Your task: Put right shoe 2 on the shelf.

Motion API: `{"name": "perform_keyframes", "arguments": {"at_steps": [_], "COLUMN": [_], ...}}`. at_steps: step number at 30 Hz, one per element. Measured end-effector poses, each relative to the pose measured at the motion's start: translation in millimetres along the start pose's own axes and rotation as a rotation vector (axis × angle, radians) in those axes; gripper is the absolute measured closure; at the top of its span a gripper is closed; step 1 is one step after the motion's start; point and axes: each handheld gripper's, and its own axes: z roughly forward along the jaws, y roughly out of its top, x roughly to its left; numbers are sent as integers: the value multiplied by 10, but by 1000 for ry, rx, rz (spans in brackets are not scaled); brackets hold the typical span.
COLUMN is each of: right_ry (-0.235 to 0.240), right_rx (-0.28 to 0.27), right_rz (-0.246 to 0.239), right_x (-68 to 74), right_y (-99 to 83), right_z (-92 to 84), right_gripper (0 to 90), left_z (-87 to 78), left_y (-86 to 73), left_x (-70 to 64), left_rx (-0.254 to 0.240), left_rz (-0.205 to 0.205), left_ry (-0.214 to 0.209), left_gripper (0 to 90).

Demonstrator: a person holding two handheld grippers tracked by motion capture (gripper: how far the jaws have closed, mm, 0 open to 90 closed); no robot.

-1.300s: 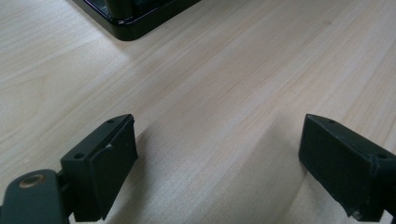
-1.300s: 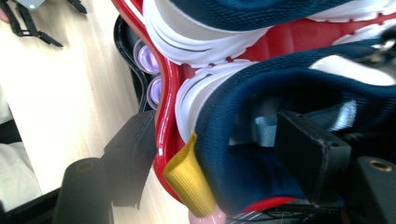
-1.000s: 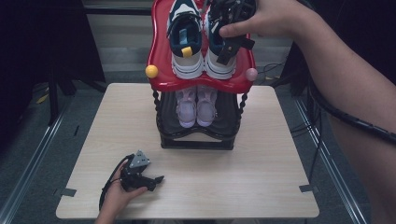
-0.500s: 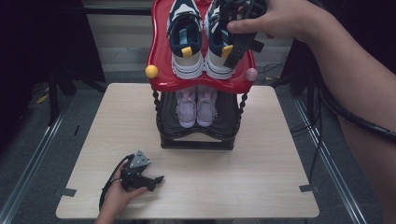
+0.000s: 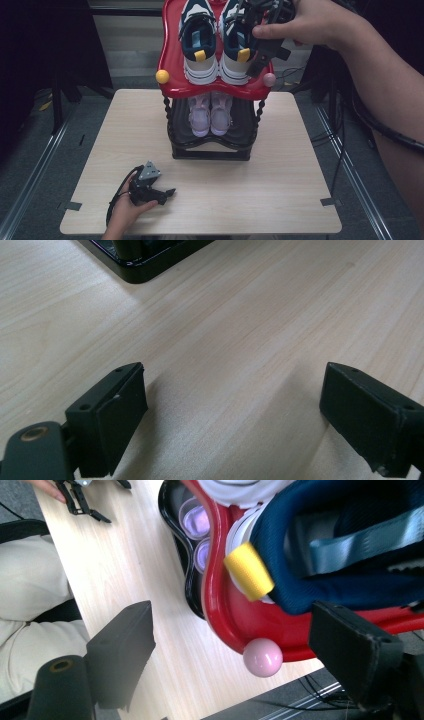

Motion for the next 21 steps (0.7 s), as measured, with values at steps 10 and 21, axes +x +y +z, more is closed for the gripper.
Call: {"name": "perform_keyframes", "arguments": {"at_steps": [10, 21], "right_ry": [47, 97], "right_rx": [58, 127], "right_rz": [3, -34], "right_x": [53, 85], "right_y": [-98, -163], "right_z": [16, 76], "right_gripper": [193, 186], "left_z": [-2, 0], "left_y": [1, 0], "left_x": [0, 0], "left_rx": [2, 0], "left_rz": [0, 0], "left_ry": [1, 0], "left_gripper": [111, 110]}}
